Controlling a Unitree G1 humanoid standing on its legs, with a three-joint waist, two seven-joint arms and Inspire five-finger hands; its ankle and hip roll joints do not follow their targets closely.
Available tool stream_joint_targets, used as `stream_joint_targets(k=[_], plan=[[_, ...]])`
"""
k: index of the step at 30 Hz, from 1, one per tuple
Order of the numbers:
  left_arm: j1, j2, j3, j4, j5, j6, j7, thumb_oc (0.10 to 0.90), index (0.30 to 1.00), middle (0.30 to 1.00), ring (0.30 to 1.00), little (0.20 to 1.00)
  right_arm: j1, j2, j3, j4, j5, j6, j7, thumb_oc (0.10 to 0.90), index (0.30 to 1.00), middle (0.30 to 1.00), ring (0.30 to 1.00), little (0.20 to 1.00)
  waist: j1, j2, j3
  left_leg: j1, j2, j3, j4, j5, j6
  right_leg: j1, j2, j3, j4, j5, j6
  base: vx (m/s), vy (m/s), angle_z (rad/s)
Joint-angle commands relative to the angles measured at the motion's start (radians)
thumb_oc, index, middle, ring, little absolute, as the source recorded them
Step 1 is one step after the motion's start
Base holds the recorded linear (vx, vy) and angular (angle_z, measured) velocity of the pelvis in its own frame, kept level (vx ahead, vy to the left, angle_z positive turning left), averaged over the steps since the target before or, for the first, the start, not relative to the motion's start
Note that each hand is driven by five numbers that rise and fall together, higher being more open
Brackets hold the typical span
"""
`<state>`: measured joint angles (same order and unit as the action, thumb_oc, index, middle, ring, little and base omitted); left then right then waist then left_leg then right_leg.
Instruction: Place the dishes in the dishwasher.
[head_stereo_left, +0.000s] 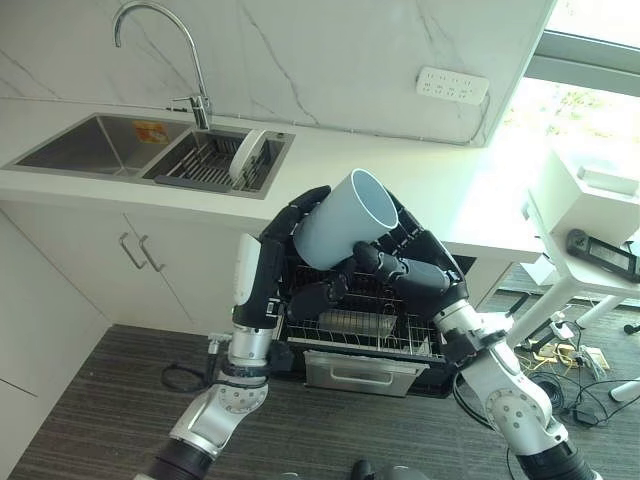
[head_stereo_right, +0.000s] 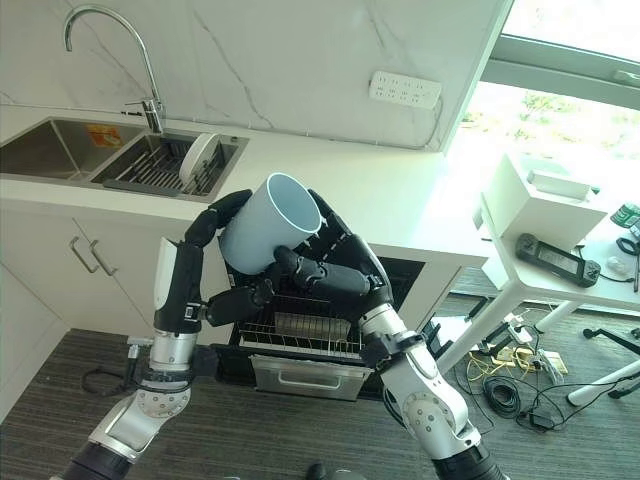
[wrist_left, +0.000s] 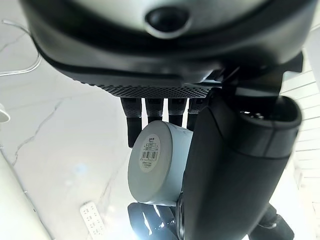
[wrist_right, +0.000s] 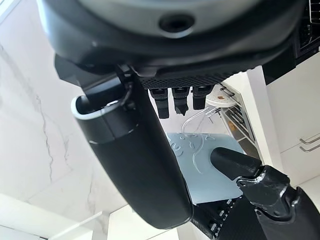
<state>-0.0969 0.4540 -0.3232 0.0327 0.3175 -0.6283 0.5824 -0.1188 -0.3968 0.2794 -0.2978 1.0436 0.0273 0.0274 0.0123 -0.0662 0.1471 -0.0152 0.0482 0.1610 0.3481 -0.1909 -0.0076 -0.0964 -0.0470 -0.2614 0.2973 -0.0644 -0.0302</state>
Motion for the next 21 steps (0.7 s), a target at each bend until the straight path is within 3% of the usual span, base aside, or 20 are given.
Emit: stream_joint_targets(k=[1,21], plan=[[-0.099,0.015,-0.061,-0.083,-0.012,-0.068,-0.001,0.400,0.300,0.300,0.300,0.300,-0.138,0.063,-0.046,-0.072,0.021,-0.100,0.005,0.800,0.900,0.900,0.900,0.900,0.027,-0.016,-0.038,0.034,0.030,-0.004,-0.048,-0.098,0.009,0.080,-0.098,0.030,0.003,-0.085,0.158,0.00,0.000,0.00],[-0.123,0.007,-0.139,-0.097,-0.103,-0.105,-0.167,0.400,0.300,0.300,0.300,0.300,-0.208,0.071,-0.036,-0.088,0.015,-0.094,0.018,0.800,0.900,0.900,0.900,0.900,0.033,-0.010,-0.044,0.028,0.025,-0.008,-0.048,-0.098,0.009,0.080,-0.101,0.024,0.003,-0.089,0.158,0.00,0.000,0.00]])
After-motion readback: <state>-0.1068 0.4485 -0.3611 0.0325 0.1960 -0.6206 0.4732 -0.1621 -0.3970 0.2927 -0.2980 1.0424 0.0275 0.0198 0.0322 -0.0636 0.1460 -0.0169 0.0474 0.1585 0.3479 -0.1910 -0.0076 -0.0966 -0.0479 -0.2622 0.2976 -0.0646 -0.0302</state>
